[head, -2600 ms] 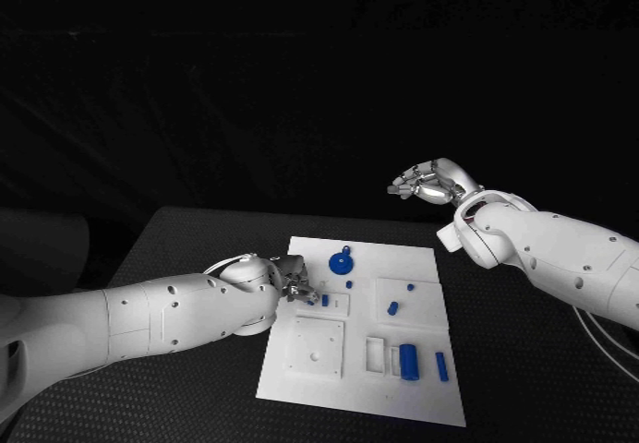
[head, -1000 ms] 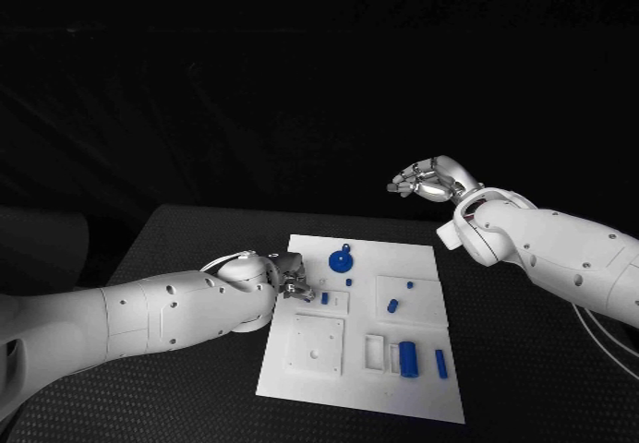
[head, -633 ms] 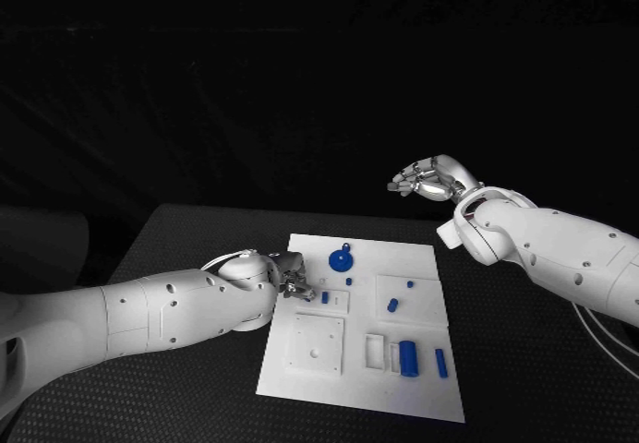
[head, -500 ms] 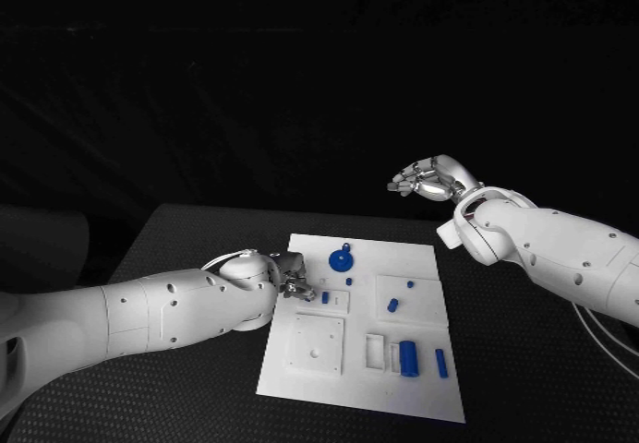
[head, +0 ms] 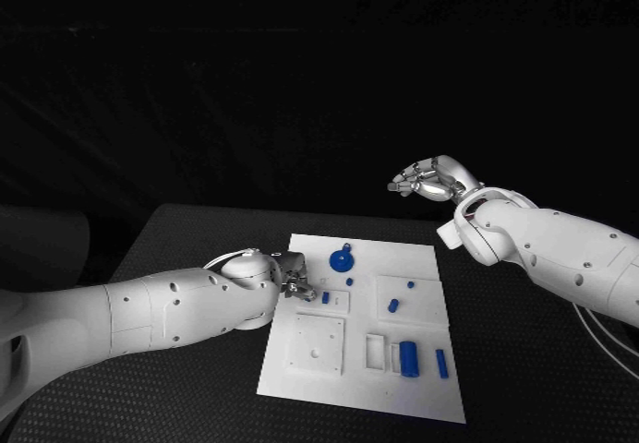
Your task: Assemble the parts on the task board
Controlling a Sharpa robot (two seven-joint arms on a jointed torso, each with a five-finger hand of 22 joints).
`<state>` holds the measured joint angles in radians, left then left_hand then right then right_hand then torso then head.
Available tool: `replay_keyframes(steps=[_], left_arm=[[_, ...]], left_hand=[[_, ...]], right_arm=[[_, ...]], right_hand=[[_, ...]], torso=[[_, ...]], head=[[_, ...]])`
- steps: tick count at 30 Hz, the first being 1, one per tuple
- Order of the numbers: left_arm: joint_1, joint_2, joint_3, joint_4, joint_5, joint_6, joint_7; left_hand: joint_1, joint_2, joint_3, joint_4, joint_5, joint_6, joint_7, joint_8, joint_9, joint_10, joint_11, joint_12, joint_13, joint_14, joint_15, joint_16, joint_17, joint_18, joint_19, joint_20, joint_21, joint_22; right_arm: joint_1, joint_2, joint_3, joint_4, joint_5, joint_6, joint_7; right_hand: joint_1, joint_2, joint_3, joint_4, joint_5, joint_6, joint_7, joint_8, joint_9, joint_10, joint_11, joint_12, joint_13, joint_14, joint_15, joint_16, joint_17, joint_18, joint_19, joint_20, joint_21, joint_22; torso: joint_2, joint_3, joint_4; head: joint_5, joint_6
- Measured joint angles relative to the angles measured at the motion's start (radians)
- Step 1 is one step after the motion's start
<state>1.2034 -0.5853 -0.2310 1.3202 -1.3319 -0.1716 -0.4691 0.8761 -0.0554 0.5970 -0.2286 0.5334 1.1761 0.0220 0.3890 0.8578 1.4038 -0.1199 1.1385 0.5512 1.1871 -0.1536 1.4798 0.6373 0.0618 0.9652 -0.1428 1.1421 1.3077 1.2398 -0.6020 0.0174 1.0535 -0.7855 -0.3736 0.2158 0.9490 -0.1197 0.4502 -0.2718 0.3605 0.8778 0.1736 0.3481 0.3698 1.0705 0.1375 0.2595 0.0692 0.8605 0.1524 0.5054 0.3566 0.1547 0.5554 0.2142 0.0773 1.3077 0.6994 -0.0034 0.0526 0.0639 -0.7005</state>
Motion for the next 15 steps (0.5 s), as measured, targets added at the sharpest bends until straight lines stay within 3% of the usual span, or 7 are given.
replay_keyframes(steps=[2, 5, 11, 15], left_arm=[[0.0, 0.002, 0.0, -0.001, 0.0, 0.0, -0.001], [0.0, 0.005, 0.0, -0.004, -0.001, 0.001, -0.003], [0.001, 0.009, 0.0, -0.008, -0.002, 0.002, -0.007], [0.001, 0.012, 0.0, -0.01, -0.005, 0.005, -0.011]], left_hand=[[0.0, 0.0, 0.003, 0.003, -0.008, 0.0, 0.0, 0.0, -0.001, 0.0, 0.0, 0.0, 0.0, 0.0, 0.0, 0.0, 0.0, 0.0, 0.0, 0.0, 0.001, 0.0], [0.0, 0.0, 0.005, 0.005, -0.048, 0.0, 0.0, 0.007, -0.003, 0.0, 0.0, 0.0, 0.0, 0.003, 0.0, 0.0, -0.001, 0.0, 0.002, 0.002, 0.004, 0.0], [0.0, 0.0, 0.008, 0.008, -0.076, 0.003, 0.001, 0.015, -0.004, 0.001, 0.0, 0.004, -0.001, 0.004, 0.0, 0.0, -0.001, 0.0, 0.002, 0.002, 0.004, 0.0], [0.0, 0.0, 0.012, 0.012, -0.078, 0.003, 0.001, 0.017, -0.006, 0.001, 0.0, 0.004, -0.001, 0.007, 0.0, 0.0, -0.001, 0.0, 0.002, 0.002, 0.004, 0.0]], right_arm=[[0.0, 0.0, 0.0, 0.0, 0.0, 0.0, 0.0], [0.0, 0.001, 0.0, -0.001, 0.0, 0.0, 0.0], [0.0, 0.002, 0.0, -0.001, 0.0, 0.001, 0.0], [0.0, 0.002, 0.0, -0.001, 0.0, 0.001, 0.0]], right_hand=[[0.0, 0.0, 0.0, 0.0, 0.0, 0.0, 0.0, 0.0, 0.0, 0.0, 0.0, 0.0, 0.0, 0.0, 0.0, 0.0, 0.0, 0.0, 0.0, 0.0, 0.0, 0.0], [0.0, 0.0, 0.0, 0.0, 0.0, 0.0, 0.0, 0.0, 0.0, 0.0, 0.0, 0.0, 0.0, 0.0, 0.0, 0.0, 0.0, 0.0, 0.0, 0.0, 0.0, 0.0], [0.0, 0.0, 0.0, 0.0, 0.004, 0.0, 0.0, 0.0, 0.0, 0.0, 0.0, 0.0, 0.0, 0.0, 0.0, 0.0, -0.001, 0.0, 0.0, 0.0, 0.0, 0.0], [0.0, 0.0, 0.002, 0.002, 0.007, 0.0, 0.0, 0.0, 0.0, 0.0, 0.0, 0.0, 0.0, 0.0, 0.0, 0.0, -0.001, 0.0, 0.0, 0.0, -0.004, 0.0]], torso=[[0.0, 0.0, 0.0], [0.0, 0.0, 0.0], [0.0, 0.0001, -0.0004], [0.0, 0.0005, -0.0006]], head=[[0.001, 0.0], [0.001, 0.0], [0.003, 0.0], [0.003, 0.0]])
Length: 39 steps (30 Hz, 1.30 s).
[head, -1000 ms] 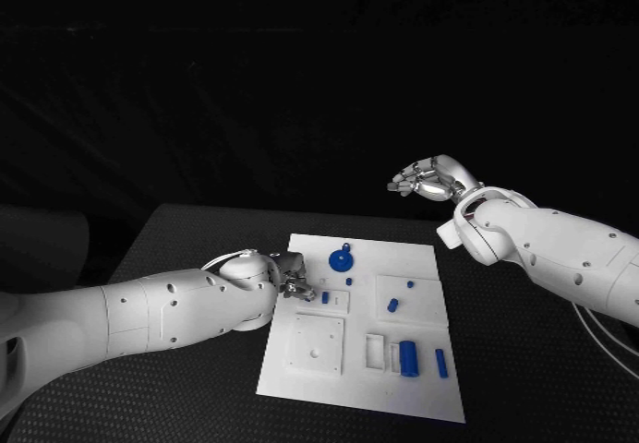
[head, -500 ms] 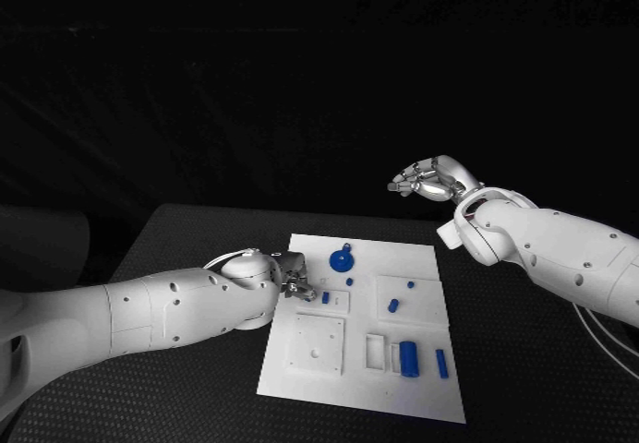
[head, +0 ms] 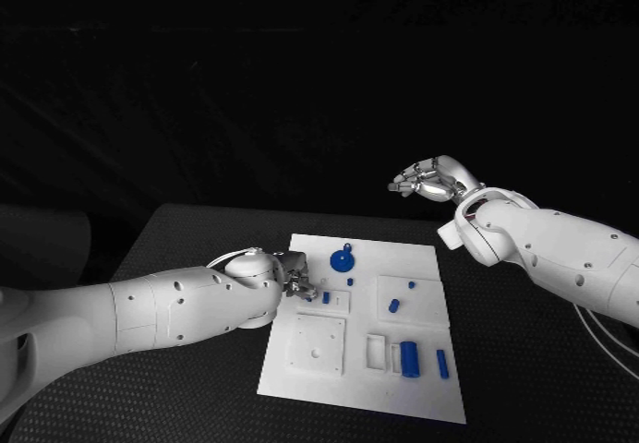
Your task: Assemble the parts on the task board
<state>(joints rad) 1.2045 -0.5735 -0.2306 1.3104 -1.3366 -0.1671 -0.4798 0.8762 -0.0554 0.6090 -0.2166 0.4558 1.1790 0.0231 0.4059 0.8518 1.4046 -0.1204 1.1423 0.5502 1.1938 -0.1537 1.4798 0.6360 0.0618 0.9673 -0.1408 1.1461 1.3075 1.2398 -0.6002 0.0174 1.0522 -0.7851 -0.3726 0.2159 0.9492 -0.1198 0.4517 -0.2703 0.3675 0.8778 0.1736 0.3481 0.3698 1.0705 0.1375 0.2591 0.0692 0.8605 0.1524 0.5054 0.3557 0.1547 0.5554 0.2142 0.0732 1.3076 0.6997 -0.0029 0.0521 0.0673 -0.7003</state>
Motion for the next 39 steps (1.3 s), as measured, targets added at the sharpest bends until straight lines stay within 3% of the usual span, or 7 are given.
replay_keyframes(steps=[5, 20, 29, 39], left_arm=[[0.001, 0.009, 0.001, 0.003, -0.007, 0.007, -0.001], [-0.001, 0.017, 0.002, 0.011, -0.028, 0.028, 0.003], [-0.002, 0.014, 0.002, 0.011, -0.046, 0.025, 0.009], [-0.003, -0.002, 0.003, 0.011, -0.063, 0.018, 0.012]], left_hand=[[0.0, 0.0, 0.0, 0.0, 0.016, 0.0, 0.0, 0.0, -0.003, 0.001, -0.001, 0.0, 0.0, 0.0, 0.0, 0.0, 0.0, 0.0, 0.0, 0.0, 0.0, 0.0], [0.009, -0.009, 0.004, 0.003, 0.023, 0.0, 0.0, 0.006, -0.007, 0.003, -0.003, 0.004, -0.002, 0.004, 0.0, 0.003, 0.0, 0.0, 0.004, -0.004, 0.004, 0.0], [0.009, -0.009, 0.003, 0.003, 0.023, 0.0, 0.0, 0.006, -0.007, 0.003, -0.003, 0.004, -0.003, 0.007, 0.0, 0.003, 0.0, 0.0, 0.004, -0.004, 0.004, 0.001], [0.009, -0.009, 0.006, 0.006, 0.021, 0.0, 0.0, 0.004, -0.006, 0.003, -0.003, 0.004, -0.004, 0.013, -0.002, 0.003, 0.0, 0.0, 0.011, -0.004, 0.008, 0.0]], right_arm=[[0.0, 0.0, 0.0, 0.0, 0.0, 0.0, 0.0], [0.0, 0.001, 0.0, -0.001, 0.002, 0.001, 0.0], [0.0, 0.0, 0.0, -0.001, 0.002, 0.001, 0.001], [0.0, -0.001, 0.0, -0.001, 0.003, 0.001, 0.001]], right_hand=[[0.0, 0.0, -0.002, 0.004, 0.0, 0.0, 0.0, 0.0, 0.0, 0.0, 0.0, 0.0, 0.0, 0.0, 0.0, 0.0, 0.0, 0.0, 0.0, 0.0, 0.0, 0.0], [-0.004, 0.004, -0.002, 0.004, 0.008, 0.0, 0.0, 0.0, 0.0, 0.004, -0.004, -0.004, 0.0, 0.0, 0.0, 0.0, -0.001, 0.0, 0.0, 0.0, 0.0, 0.0], [-0.004, 0.004, -0.005, 0.007, 0.012, 0.0, 0.0, 0.0, 0.0, 0.004, -0.004, -0.004, 0.0, 0.0, 0.0, 0.0, -0.001, 0.0, 0.0, 0.0, 0.0, 0.0], [-0.008, 0.0, -0.005, 0.007, 0.012, 0.0, 0.0, 0.0, -0.001, 0.007, 0.0, -0.004, 0.0, 0.0, 0.0, 0.0, -0.002, 0.0, 0.0, 0.0, 0.0, 0.0]], torso=[[0.0, 0.0002, 0.0001], [0.0, -0.0002, 0.0005], [0.0, -0.001, 0.0005], [0.0, -0.0011, 0.0005]], head=[[0.0, -0.001], [0.002, -0.003], [0.0, 0.002], [-0.001, -0.002]])
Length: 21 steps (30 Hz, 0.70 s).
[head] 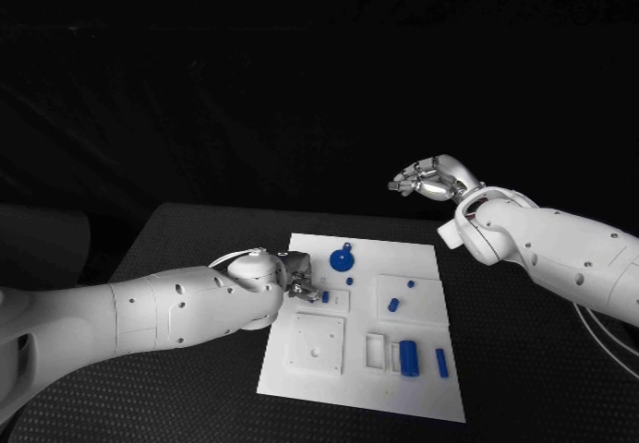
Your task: Assemble the parts on the task board
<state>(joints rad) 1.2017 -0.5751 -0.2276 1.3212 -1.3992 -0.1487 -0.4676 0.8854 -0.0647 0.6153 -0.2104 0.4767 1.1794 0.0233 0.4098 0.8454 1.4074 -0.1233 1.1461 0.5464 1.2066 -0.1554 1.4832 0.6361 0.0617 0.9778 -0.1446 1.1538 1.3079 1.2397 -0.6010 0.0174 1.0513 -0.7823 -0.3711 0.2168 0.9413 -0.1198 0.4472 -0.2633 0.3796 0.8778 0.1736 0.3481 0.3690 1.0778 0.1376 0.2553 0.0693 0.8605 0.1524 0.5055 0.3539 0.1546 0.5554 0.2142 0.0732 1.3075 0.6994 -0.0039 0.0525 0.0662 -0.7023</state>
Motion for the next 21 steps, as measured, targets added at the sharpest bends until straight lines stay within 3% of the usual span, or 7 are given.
replay_keyframes(steps=[21], left_arm=[[0.0, 0.002, 0.0, -0.01, -0.007, -0.004, -0.006]], left_hand=[[0.0, 0.0, 0.004, 0.004, 0.004, 0.004, -0.001, 0.004, -0.002, 0.001, -0.001, 0.0, -0.002, 0.01, 0.0, 0.0, -0.002, 0.0, 0.0, 0.0, 0.0, 0.0]], right_arm=[[0.0, -0.001, 0.0, 0.0, 0.001, 0.0, 0.0]], right_hand=[[0.0, 0.0, 0.0, 0.0, 0.004, 0.0, 0.0, 0.0, 0.0, 0.0, 0.0, 0.0, 0.0, 0.0, 0.0, 0.0, 0.0, 0.0, 0.0, 0.0, 0.0, 0.0]], torso=[[0.0, 0.0006, 0.0]], head=[[-0.001, 0.001]])
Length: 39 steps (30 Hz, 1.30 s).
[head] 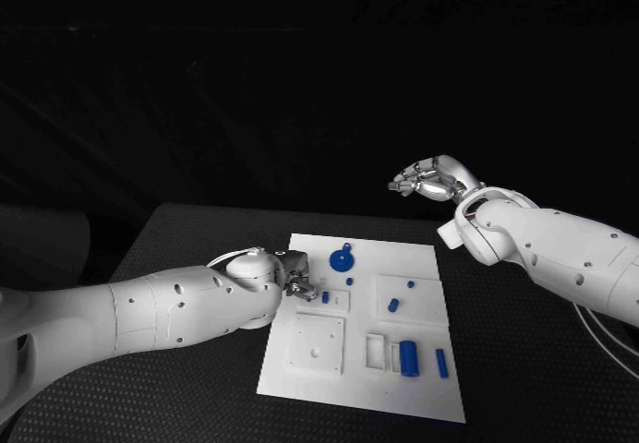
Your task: Assemble the parts on the task board
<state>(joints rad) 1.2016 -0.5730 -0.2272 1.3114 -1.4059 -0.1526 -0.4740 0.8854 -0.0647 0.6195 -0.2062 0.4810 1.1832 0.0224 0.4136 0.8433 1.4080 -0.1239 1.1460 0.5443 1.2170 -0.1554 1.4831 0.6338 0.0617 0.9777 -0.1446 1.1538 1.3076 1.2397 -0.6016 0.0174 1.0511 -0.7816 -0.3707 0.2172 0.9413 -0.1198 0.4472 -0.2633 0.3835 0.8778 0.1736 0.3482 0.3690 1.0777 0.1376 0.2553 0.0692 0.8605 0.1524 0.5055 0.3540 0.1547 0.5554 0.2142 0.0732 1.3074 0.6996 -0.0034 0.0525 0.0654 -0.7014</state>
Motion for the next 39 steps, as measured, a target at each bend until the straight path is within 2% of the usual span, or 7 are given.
replay_keyframes(steps=[16, 21, 39], left_arm=[[-0.004, -0.005, -0.003, 0.01, -0.025, -0.022, -0.004], [-0.005, -0.006, -0.004, 0.015, -0.033, -0.025, -0.006], [-0.011, -0.026, -0.005, 0.048, -0.054, -0.033, -0.015]], left_hand=[[0.0, 0.0, 0.004, 0.004, -0.008, 0.001, 0.001, 0.003, -0.003, 0.0, 0.0, 0.0, -0.002, -0.003, -0.003, 0.0, -0.001, 0.0, 0.004, -0.004, 0.0, 0.0], [0.0, 0.0, 0.005, 0.005, -0.01, 0.001, 0.001, 0.006, -0.004, 0.0, 0.0, 0.0, -0.004, -0.003, -0.003, 0.0, -0.002, 0.014, 0.004, -0.004, 0.0, 0.0], [-0.005, 0.005, 0.012, 0.012, -0.022, 0.001, 0.001, 0.01, -0.005, 0.0, 0.0, -0.001, -0.009, -0.003, -0.003, -0.007, -0.006, 0.015, 0.004, -0.004, 0.0, 0.0]], right_arm=[[0.0, -0.001, 0.0, -0.001, 0.0, 0.001, 0.0], [0.0, -0.001, 0.0, -0.001, 0.0, 0.001, 0.0], [0.0, -0.002, 0.0, -0.002, 0.001, 0.003, 0.0]], right_hand=[[0.0, 0.0, 0.0, 0.0, 0.0, 0.0, 0.0, 0.0, 0.0, 0.0, 0.0, -0.004, 0.0, 0.0, 0.0, 0.0, -0.001, 0.0, 0.0, 0.0, 0.0, 0.0], [0.0, 0.0, 0.0, 0.0, 0.0, 0.0, 0.0, 0.0, 0.0, 0.0, 0.0, -0.004, 0.0, 0.0, 0.0, 0.0, -0.001, 0.0, 0.0, 0.0, 0.0, 0.0], [0.0, 0.0, 0.0, 0.0, 0.0, 0.0, 0.0, 0.0, 0.0, 0.0, 0.0, -0.004, 0.0, 0.0, 0.0, 0.0, -0.001, 0.0, -0.004, 0.004, 0.0, 0.0]], torso=[[0.0, 0.0, 0.0003], [0.0, 0.0, 0.0002], [0.0, 0.0, 0.0004]], head=[[0.0, 0.0], [-0.001, 0.0], [-0.001, 0.0]])
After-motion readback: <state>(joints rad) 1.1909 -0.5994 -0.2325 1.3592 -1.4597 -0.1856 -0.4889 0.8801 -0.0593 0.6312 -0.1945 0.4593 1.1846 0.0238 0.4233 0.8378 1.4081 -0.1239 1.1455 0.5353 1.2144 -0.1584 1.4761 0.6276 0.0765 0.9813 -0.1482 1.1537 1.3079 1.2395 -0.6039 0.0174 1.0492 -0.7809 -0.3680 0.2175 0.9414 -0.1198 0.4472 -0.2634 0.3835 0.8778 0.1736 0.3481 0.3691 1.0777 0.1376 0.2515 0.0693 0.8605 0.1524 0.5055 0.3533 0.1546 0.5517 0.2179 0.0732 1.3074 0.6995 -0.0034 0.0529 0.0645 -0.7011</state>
